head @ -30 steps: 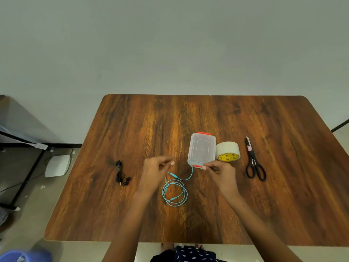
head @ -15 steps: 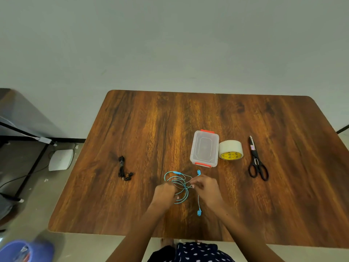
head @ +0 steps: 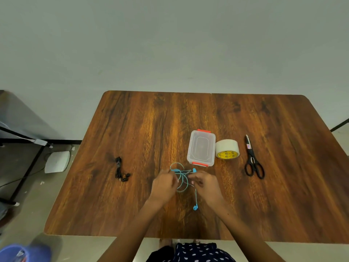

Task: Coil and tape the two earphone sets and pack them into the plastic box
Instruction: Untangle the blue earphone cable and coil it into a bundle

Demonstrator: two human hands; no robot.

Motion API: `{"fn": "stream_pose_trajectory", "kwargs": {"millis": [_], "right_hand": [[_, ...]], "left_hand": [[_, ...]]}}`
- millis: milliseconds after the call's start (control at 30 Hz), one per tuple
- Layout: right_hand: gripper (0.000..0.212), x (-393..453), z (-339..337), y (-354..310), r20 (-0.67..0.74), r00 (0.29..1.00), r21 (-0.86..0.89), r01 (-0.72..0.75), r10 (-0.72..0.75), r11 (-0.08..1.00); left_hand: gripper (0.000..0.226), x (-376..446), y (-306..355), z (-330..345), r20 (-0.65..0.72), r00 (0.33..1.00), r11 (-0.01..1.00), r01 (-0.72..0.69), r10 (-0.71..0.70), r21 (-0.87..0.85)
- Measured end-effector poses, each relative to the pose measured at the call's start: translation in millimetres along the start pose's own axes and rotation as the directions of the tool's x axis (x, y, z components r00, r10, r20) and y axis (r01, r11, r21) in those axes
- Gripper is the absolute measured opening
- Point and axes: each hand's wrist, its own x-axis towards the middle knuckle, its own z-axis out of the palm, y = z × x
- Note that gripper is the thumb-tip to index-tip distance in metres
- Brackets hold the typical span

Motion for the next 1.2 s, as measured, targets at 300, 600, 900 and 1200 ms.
{"fn": "stream_pose_trajectory", "kwargs": {"millis": [300,600,900,1200], "right_hand": [[0.037,15.1,-19.7,-53.9,-0.146,0.948,0.057,0.292,-0.281,0.955],[0.027,28.9,-36.4,-76.6,0.038,0.895,0.08,0.441,-0.445,0.894],[0.018,43.9,-46.5,-77.6,-0.087,0.908,0.177,0.419,-0.41,0.89],[0.013,49.7,-52.9,-80.1,-0.032,0.822,0.114,0.568,-0.568,0.815]], "left_hand": [[0.008,7.4,20.9,-80.6,0.148,0.985,0.665,0.171,-0.091,-0.727],[0.007,-1.4,30.0,-115.4,0.249,0.966,0.348,0.255,-0.063,-0.902],[0.04,-7.5,31.3,-127.7,0.467,0.883,0.235,0.444,0.049,-0.865],[0.038,-6.3,37.2,-135.0,0.517,0.853,0.218,0.492,0.071,-0.843]]}}
